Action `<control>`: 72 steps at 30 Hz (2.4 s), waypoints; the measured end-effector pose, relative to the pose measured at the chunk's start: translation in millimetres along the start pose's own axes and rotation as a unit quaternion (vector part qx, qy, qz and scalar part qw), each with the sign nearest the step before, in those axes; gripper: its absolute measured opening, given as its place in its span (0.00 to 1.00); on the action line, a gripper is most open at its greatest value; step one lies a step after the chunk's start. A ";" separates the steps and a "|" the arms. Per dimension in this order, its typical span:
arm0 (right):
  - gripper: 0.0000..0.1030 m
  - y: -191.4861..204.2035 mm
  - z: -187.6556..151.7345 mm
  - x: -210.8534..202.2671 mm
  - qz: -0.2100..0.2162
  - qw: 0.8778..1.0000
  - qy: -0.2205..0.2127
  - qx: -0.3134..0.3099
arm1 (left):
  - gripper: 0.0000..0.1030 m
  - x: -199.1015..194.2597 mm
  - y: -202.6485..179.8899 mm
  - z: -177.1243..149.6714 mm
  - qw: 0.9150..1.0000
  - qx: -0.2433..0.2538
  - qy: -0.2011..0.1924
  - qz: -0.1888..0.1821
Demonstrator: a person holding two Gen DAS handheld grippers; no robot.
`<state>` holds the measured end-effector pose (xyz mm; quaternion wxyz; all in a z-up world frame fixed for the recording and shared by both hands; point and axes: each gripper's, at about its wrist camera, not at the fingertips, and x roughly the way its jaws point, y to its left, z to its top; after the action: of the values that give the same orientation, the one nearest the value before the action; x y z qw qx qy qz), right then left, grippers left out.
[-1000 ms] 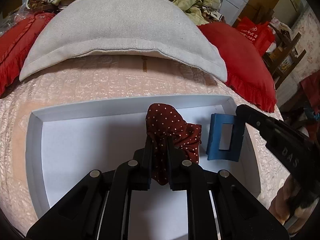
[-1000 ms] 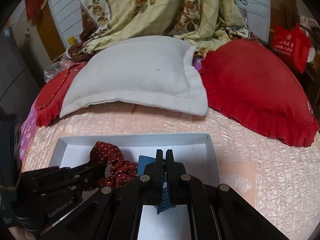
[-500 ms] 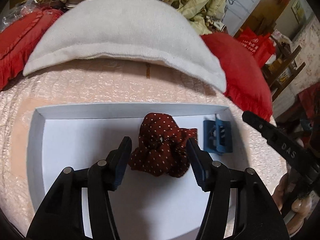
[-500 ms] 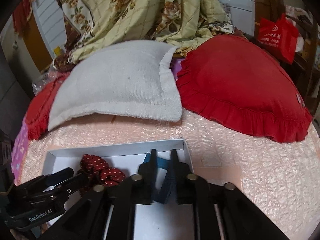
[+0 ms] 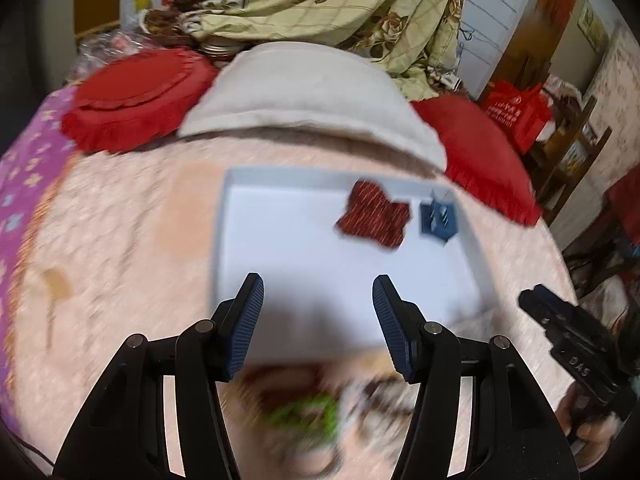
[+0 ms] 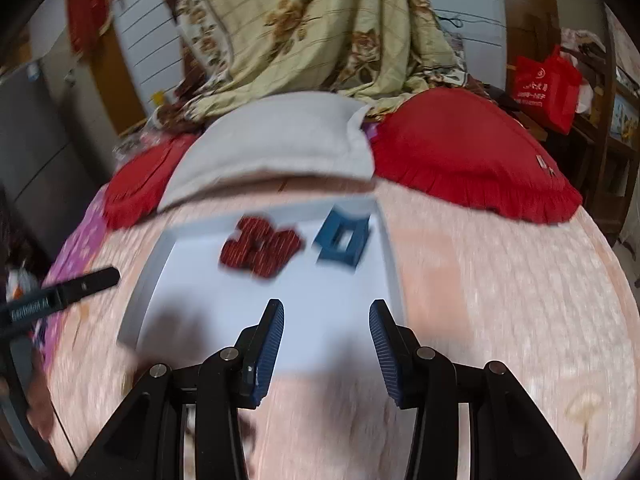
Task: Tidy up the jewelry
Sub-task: 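Grasp the silver mesh bangle with the left tool while the right tool grasps the white polka-dot scrunchie, then carry the bangle and white scrunchie over the white box with both tools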
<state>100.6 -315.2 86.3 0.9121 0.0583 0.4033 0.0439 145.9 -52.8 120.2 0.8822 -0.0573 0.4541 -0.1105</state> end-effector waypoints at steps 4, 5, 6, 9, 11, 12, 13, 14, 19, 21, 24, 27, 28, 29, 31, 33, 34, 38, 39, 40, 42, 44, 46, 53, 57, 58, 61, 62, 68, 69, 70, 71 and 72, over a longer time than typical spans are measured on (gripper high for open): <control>0.41 8.8 -44.8 -14.1 0.028 0.999 0.022 0.001 | 0.55 -18.0 7.9 -45.2 0.999 0.026 -0.001 0.023; 0.41 11.3 -52.5 -15.4 0.035 0.999 0.026 0.002 | 0.55 -21.6 9.9 -56.7 0.999 0.031 -0.001 0.026; 0.41 15.6 -64.1 -17.8 0.044 0.999 0.032 0.002 | 0.55 -24.6 11.7 -69.3 0.999 0.035 0.000 0.026; 0.41 28.9 -88.8 -20.2 0.061 0.997 0.040 -0.010 | 0.55 -30.8 17.2 -101.0 0.999 0.038 0.003 0.020; 0.41 38.5 -100.7 -20.5 0.072 0.996 0.043 -0.020 | 0.55 -29.9 18.9 -117.0 0.999 0.040 0.008 0.015; 0.41 44.9 -105.9 -20.1 0.077 0.996 0.044 -0.028 | 0.55 -26.7 19.3 -126.1 0.999 0.043 0.016 0.012; 0.41 49.8 -109.2 -19.7 0.080 0.995 0.044 -0.035 | 0.55 -23.0 19.7 -133.2 0.999 0.042 0.024 0.009; 0.41 55.4 -113.0 -19.1 0.083 0.995 0.044 -0.042 | 0.54 -20.7 19.3 -136.7 0.999 0.040 0.029 0.007; 0.41 77.4 -120.1 -9.2 0.101 0.992 0.051 -0.063 | 0.54 -2.7 21.1 -150.4 0.998 0.023 0.051 -0.016; 0.41 84.0 -120.2 -4.0 0.104 0.991 0.053 -0.068 | 0.54 5.8 23.7 -151.9 0.998 0.011 0.060 -0.018; 0.41 90.3 -118.3 5.0 0.106 0.990 0.059 -0.073 | 0.54 13.9 27.6 -151.4 0.997 -0.005 0.066 -0.028; 0.41 94.9 -118.1 14.0 0.099 0.990 0.065 -0.079 | 0.53 17.2 26.3 -148.8 0.998 -0.008 0.062 -0.031; 0.41 96.1 -118.6 17.5 0.097 0.990 0.068 -0.081 | 0.47 18.3 25.0 -147.7 0.998 -0.007 0.062 -0.032; 0.41 97.0 -119.3 21.1 0.094 0.990 0.072 -0.082 | 0.36 19.4 24.5 -146.5 0.997 -0.007 0.063 -0.032; 0.41 96.7 -120.7 24.8 0.091 0.990 0.076 -0.082 | 0.10 21.7 23.2 -146.8 0.998 -0.006 0.065 -0.021; 0.27 95.6 -123.2 27.7 0.086 0.989 0.082 -0.083 | 0.06 21.6 23.4 -147.9 0.998 -0.004 0.065 -0.021; 0.15 95.3 -123.8 28.4 0.085 0.989 0.087 -0.082 | 0.06 20.2 23.2 -148.8 0.998 -0.003 0.066 -0.019; 0.05 87.4 -125.5 18.5 0.094 0.990 0.085 -0.068 | 0.06 5.7 26.0 -149.9 0.998 -0.009 0.060 -0.034; 0.04 84.4 -125.0 11.7 0.098 0.990 0.080 -0.064 | 0.06 0.3 26.4 -149.6 0.998 -0.008 0.056 -0.036; 0.03 83.1 -124.7 7.4 0.100 0.990 0.078 -0.061 | 0.06 -5.3 26.7 -149.2 0.998 -0.007 0.051 -0.038; 0.03 77.5 -123.3 -6.8 0.112 0.990 0.070 -0.047 | 0.05 -20.6 27.9 -148.2 0.998 -0.006 0.039 -0.040; 0.03 72.9 -121.8 -20.4 0.126 0.989 0.062 -0.035 | 0.05 -36.1 29.6 -146.7 0.999 -0.006 0.026 -0.044; 0.03 69.3 -120.6 -32.5 0.138 0.989 0.055 -0.025 | 0.05 -47.6 30.3 -145.7 0.999 -0.003 0.014 -0.043; 0.02 54.1 -114.5 -66.9 0.239 0.969 0.041 0.045 | 0.06 -76.7 26.8 -146.9 0.999 0.011 -0.017 -0.038; 0.02 48.5 -109.7 -81.5 0.252 0.965 0.024 0.064 | 0.06 -85.0 22.4 -148.1 0.999 0.022 -0.028 -0.035; 0.02 49.8 -109.1 -85.1 0.231 0.971 0.015 0.050 | 0.06 -85.8 21.5 -148.5 0.999 0.024 -0.029 -0.034; 0.14 63.4 -117.3 -80.1 0.167 0.986 0.018 -0.001 | 0.06 -83.2 23.2 -148.7 0.999 0.019 -0.024 -0.037; 0.25 68.9 -122.9 -73.0 0.162 0.986 0.037 -0.011 | 0.06 -81.1 24.9 -149.3 0.999 0.015 -0.020 -0.037; 0.61 106.1 -143.4 -50.9 0.119 0.988 0.044 -0.087 | 0.06 -77.3 29.2 -153.9 0.999 0.008 -0.009 -0.033; 0.59 111.7 -147.4 -44.5 0.106 0.988 0.049 -0.100 | 0.06 -77.8 29.8 -153.9 0.999 0.007 -0.010 -0.033; 0.49 113.8 -151.5 -37.4 0.094 0.988 0.053 -0.109 | 0.06 -78.8 30.5 -153.8 0.999 0.006 -0.011 -0.033; 0.44 117.0 -154.1 -29.9 0.081 0.988 0.060 -0.118 | 0.06 -79.9 31.1 -154.1 0.999 0.005 -0.012 -0.033; 0.34 118.6 -156.9 -20.7 0.063 0.988 0.069 -0.126 | 0.06 -80.8 31.5 -154.0 0.999 0.004 -0.013 -0.033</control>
<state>-33.5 -189.3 13.5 0.8774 -0.0349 0.4523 0.1561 -20.4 -2.5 88.1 0.8842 -0.0702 0.4398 -0.1408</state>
